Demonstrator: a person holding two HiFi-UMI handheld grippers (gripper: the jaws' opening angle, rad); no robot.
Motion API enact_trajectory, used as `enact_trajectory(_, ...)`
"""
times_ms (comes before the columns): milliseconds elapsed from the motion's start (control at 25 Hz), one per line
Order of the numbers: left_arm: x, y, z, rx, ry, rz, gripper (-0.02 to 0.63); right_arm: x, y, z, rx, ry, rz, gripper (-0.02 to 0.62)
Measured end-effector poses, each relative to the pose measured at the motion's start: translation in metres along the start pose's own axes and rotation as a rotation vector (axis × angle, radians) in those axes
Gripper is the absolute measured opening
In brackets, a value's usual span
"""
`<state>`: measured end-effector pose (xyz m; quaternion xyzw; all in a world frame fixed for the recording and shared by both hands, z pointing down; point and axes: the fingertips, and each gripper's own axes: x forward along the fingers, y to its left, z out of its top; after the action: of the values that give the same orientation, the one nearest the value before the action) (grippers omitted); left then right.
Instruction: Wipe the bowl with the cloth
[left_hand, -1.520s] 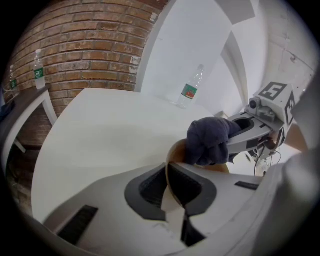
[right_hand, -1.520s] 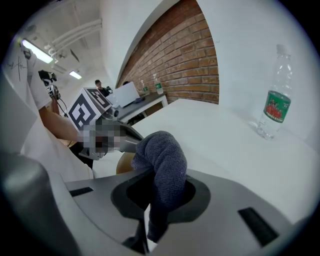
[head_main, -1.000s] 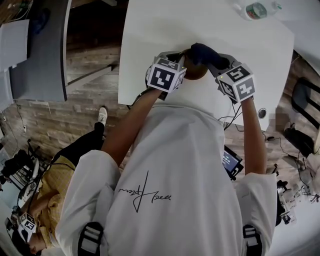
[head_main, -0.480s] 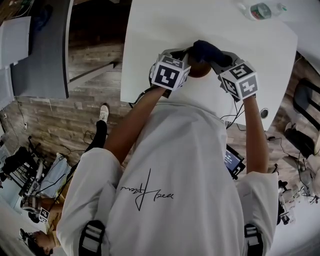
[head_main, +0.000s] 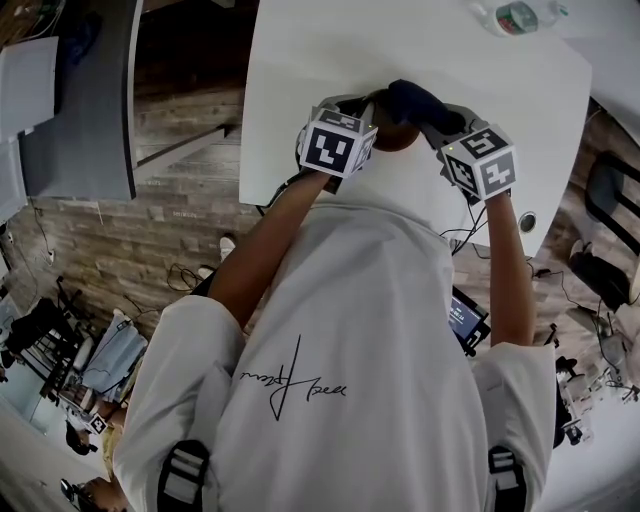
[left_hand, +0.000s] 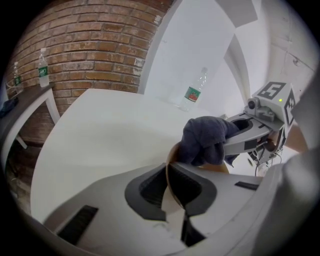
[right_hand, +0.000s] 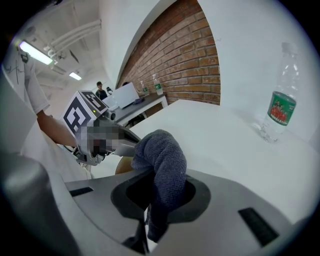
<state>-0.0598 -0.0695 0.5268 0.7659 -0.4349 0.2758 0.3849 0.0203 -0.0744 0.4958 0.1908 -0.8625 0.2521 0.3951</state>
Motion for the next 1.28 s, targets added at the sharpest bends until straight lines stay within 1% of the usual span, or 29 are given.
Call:
enact_trajectory(720, -0.001, 0.003, 0.001, -0.022, -0.009, 0.013, 0.009, -0.009, 0.007, -0.016, 0.121, -0.06, -0.018, 0.035)
enact_trajectory(1000, 0.002, 0.002, 0.002, -0.027, -0.011, 0.014, 0.009, -0.012, 0.011, -0.026, 0.192, -0.083, -0.023, 0.037)
enact_trajectory(1280, 0.002, 0.001, 0.002, -0.02, -0.012, 0.019, 0.011, -0.014, 0.017, -0.033, 0.225, -0.094, -0.024, 0.037)
